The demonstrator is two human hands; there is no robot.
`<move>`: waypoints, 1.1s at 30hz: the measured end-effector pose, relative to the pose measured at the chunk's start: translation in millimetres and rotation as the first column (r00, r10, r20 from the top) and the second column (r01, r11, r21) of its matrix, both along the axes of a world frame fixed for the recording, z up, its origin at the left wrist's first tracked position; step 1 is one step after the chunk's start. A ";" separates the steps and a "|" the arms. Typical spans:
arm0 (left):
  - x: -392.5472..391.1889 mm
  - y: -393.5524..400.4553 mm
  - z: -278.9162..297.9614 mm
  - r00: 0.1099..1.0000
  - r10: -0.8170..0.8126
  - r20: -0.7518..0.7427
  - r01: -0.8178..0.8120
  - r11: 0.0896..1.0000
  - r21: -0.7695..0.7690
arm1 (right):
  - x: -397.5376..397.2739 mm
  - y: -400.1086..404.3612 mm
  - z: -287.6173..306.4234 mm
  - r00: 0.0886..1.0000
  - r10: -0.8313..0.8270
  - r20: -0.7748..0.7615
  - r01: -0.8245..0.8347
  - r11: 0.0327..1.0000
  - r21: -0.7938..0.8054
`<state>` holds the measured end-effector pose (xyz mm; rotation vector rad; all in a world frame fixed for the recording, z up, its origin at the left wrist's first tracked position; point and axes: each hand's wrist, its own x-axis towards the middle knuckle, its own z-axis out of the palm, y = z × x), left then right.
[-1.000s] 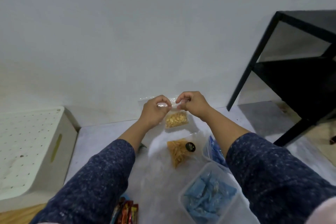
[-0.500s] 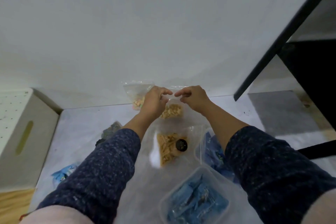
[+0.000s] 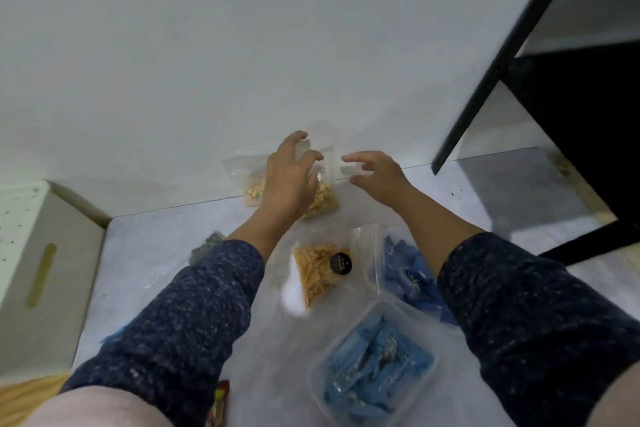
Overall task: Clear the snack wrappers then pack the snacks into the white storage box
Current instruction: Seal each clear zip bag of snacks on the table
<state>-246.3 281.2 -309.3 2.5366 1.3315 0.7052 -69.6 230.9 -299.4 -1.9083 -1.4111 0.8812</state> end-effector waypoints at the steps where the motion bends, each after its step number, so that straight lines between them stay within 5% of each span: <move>1: 3.9 -2.5 0.9 0.998 -0.059 -0.024 0.059 0.998 0.008 | 0.5 -11.2 -0.1 0.998 -0.048 -0.036 0.048 0.999 0.002; 5: 24.2 -23.9 -5.9 0.938 -0.346 -0.006 0.333 0.905 -0.265 | -1.3 -65.2 -3.9 0.971 -0.212 -0.113 0.213 0.977 -0.005; 10: 42.2 -56.0 -15.3 0.911 -0.408 -0.056 0.277 0.706 -0.651 | -16.8 -126.2 -13.3 0.905 -0.371 -0.207 0.361 0.929 -0.087; 15: 32.6 -82.5 -17.8 0.872 -0.488 -0.040 0.376 0.718 -0.586 | -41.9 -160.8 -24.6 0.897 -0.384 -0.218 0.361 0.922 -0.136; 19: 10.4 -86.5 -8.1 0.849 -0.502 -0.167 0.348 0.767 -0.539 | -65.8 -169.4 -28.7 0.926 -0.337 -0.170 0.308 0.935 -0.176; 27: -55.9 -84.3 25.4 0.978 -0.181 0.099 0.206 0.825 -0.526 | -115.7 -156.5 4.3 0.884 -0.394 -0.251 0.374 0.919 -0.125; 33: -104.0 -77.3 65.5 0.907 0.131 0.399 0.123 0.825 -0.552 | -141.5 -135.3 52.6 0.797 -0.388 -0.463 0.444 0.896 0.013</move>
